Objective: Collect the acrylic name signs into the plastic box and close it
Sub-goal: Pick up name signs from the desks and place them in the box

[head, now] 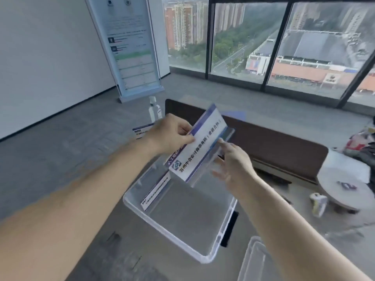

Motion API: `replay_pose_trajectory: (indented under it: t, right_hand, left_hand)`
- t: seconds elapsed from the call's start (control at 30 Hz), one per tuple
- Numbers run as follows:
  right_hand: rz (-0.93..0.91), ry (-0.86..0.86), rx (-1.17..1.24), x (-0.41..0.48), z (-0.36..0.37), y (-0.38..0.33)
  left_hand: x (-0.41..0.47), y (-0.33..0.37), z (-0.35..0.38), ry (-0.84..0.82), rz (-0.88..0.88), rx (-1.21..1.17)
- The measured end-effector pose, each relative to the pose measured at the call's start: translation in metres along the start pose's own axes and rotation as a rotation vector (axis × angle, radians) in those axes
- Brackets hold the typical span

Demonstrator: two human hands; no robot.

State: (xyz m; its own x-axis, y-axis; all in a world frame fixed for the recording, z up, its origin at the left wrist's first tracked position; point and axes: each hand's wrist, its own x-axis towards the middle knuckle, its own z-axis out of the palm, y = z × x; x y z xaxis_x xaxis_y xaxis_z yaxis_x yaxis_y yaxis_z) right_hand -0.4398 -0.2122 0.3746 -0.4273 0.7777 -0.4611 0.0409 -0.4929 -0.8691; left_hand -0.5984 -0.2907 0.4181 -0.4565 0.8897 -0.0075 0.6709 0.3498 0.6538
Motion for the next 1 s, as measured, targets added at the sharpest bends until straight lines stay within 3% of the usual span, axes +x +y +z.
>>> replay_pose_trajectory:
  t: [0.37,0.5,0.77,1.0]
  right_hand:
    - [0.43,-0.018,0.038,0.13,0.086,0.183]
    - [0.527,0.017,0.002,0.174,0.1,0.237]
    - [0.662,0.092,-0.031,0.212,0.117,0.268]
    - [0.642,0.111,0.017,0.219,0.129,0.287]
  left_hand:
    - [0.014,-0.201,0.1,-0.118,-0.341,0.175]
    - [0.024,-0.253,0.141,-0.126,-0.361,0.236]
    - [0.038,-0.297,0.184,-0.168,-0.369,0.285]
    - [0.04,-0.306,0.184,-0.171,-0.337,0.34]
